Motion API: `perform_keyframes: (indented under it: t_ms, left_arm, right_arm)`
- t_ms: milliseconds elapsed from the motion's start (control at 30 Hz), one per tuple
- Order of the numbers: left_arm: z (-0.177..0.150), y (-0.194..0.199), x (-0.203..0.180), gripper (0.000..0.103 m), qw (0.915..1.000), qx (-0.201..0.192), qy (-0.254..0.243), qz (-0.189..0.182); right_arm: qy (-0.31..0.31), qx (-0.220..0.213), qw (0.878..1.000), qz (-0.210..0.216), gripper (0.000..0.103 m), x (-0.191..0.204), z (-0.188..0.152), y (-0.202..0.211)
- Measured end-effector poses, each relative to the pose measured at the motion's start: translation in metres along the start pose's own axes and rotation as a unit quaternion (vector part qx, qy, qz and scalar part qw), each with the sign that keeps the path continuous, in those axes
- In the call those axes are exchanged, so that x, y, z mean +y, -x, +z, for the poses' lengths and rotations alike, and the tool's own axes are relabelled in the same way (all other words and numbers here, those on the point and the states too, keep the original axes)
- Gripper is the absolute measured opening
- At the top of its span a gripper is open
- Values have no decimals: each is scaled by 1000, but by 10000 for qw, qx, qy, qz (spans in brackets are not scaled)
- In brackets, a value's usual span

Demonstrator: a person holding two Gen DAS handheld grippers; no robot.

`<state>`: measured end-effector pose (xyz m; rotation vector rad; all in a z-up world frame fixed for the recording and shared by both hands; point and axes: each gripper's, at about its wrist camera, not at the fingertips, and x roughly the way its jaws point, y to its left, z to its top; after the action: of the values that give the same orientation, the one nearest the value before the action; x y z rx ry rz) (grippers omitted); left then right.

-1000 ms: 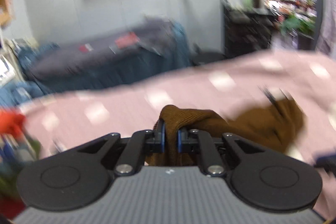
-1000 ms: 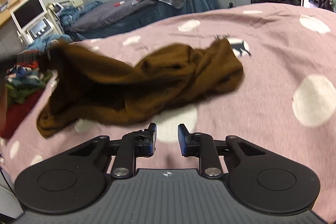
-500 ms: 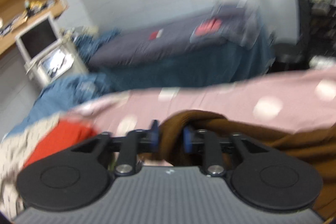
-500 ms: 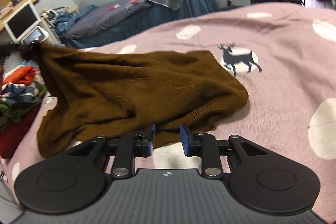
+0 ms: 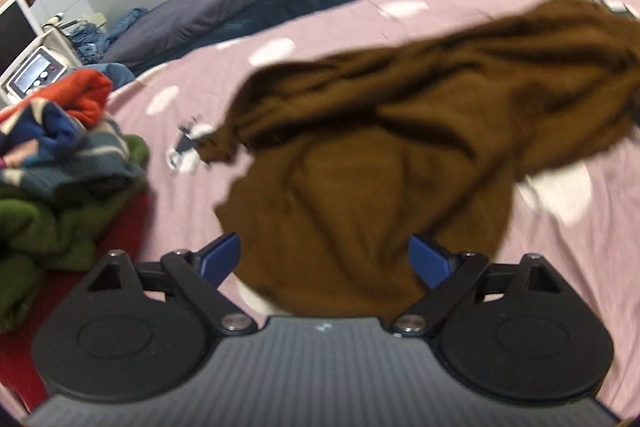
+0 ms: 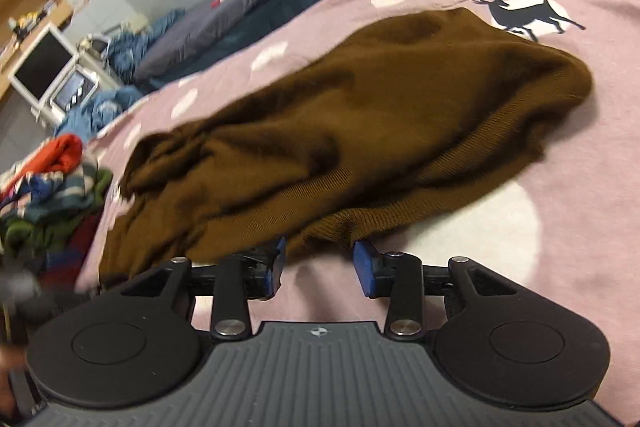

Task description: Fold small clothes

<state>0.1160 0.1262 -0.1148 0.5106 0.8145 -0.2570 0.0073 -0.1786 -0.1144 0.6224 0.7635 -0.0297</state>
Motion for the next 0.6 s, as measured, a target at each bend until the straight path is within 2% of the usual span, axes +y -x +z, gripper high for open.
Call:
perform_keyframes:
  t_ms: [33,67,133,200,233,267,333,433,500,567,600]
  left_arm:
    - [-5,-2,-7,96,9999,10,-97,-39]
    - [-8,-3,-14,96,9998,-5,-180,-20]
    - [-11,-3,-23,83,9995,-115,-292,89]
    - [-5,-3,-27,29,9993,-16,-296,-242]
    - [-1,-4,-27,17,9987,39,-210,-458]
    - [2,-3,-29,3,9987,75,-142,-475]
    - [5,2,-34,0,9990,77,-191,-402]
    - [7,31,-36,0,9940,-67,-136,-1087]
    - [5,55,-42,0,9899,-140,-351,-1366]
    - [1,78,-51,1,9842,-163,-653,-1638]
    - [-2,88,-56,4,9816,-136,-788,-1735]
  right_arm:
    - [-88,-31,10000,26,8,0,0,-3]
    - [-211,16,9998,67,6,-1,-1,-5]
    - [-530,15,9985,166,5,-6,-5,3]
    - [-411,-177,9986,266,4,-8,-11,29]
    - [-235,-328,9989,240,4,-9,-15,47]
    - [-66,-469,9987,169,4,-11,-19,67]
    - [7,-631,9980,-15,4,-22,-26,109]
    - [-67,-748,9970,-169,4,-46,-35,171]
    - [16,-737,9966,-368,4,-56,-44,205]
    - [178,-632,9951,-744,4,-59,-54,224]
    - [280,-553,9939,-911,4,-61,-59,231]
